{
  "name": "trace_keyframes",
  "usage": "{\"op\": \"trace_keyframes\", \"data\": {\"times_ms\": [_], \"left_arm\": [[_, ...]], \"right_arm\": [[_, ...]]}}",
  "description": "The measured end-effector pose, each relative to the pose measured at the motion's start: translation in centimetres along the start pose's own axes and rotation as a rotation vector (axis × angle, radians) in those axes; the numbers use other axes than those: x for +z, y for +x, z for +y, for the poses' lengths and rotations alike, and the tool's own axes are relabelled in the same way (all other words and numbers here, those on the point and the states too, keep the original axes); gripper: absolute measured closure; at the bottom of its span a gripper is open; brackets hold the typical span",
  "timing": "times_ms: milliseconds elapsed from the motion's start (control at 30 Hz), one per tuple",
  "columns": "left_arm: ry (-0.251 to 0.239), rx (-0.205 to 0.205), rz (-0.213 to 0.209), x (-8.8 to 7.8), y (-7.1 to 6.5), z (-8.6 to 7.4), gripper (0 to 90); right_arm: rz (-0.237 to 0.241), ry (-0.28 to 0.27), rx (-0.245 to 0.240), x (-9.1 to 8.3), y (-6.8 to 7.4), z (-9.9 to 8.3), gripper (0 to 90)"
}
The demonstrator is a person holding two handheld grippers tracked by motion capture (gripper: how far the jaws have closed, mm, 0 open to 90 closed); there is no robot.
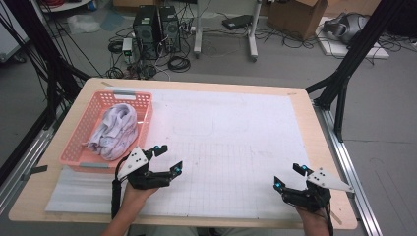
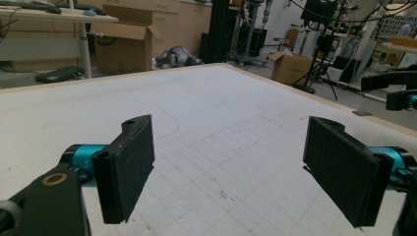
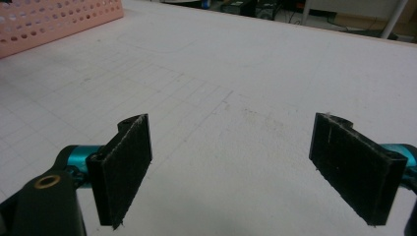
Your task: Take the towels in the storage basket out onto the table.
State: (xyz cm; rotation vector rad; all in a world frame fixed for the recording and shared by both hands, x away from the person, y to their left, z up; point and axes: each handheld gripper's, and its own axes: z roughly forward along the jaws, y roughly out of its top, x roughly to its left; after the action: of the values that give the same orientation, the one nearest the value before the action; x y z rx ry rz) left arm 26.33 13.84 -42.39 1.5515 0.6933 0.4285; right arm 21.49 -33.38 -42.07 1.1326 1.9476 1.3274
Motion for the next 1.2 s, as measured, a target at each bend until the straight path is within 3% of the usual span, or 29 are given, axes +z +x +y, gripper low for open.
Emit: {"op": "trace_keyframes", "data": {"times_ms": [167,267,433,567,767,800,1200], "left_arm": [[0.003,0.002,-0.007,-0.2,-0.2,0.7,21.6],[-0.025,-0.007,-0.008,-0.7,0.0,1.7,21.3],[-0.046,0.028,-0.002,-1.6,0.5,3.6,21.6],[-0.066,0.024,0.022,-2.3,1.4,5.1,20.8],[-0.036,0.055,0.04,-2.9,2.8,7.2,19.7],[-0.032,0.051,0.052,-3.0,3.5,7.8,19.4],[0.0,0.036,0.105,-3.5,6.9,9.1,18.7]], "right_arm": [[0.005,-0.001,-0.001,-0.1,-0.2,-0.1,15.0],[0.003,-0.003,0.005,-0.2,-0.3,-0.1,15.0],[0.004,-0.005,0.009,-0.2,-0.3,-0.1,15.0],[0.005,-0.009,0.008,-0.2,-0.3,0.0,15.0],[-0.003,-0.013,0.016,-0.4,-0.4,0.0,15.0],[-0.006,-0.014,0.015,-0.4,-0.4,0.0,15.0],[-0.002,-0.009,0.017,-0.4,-0.5,-0.1,15.0]]}}
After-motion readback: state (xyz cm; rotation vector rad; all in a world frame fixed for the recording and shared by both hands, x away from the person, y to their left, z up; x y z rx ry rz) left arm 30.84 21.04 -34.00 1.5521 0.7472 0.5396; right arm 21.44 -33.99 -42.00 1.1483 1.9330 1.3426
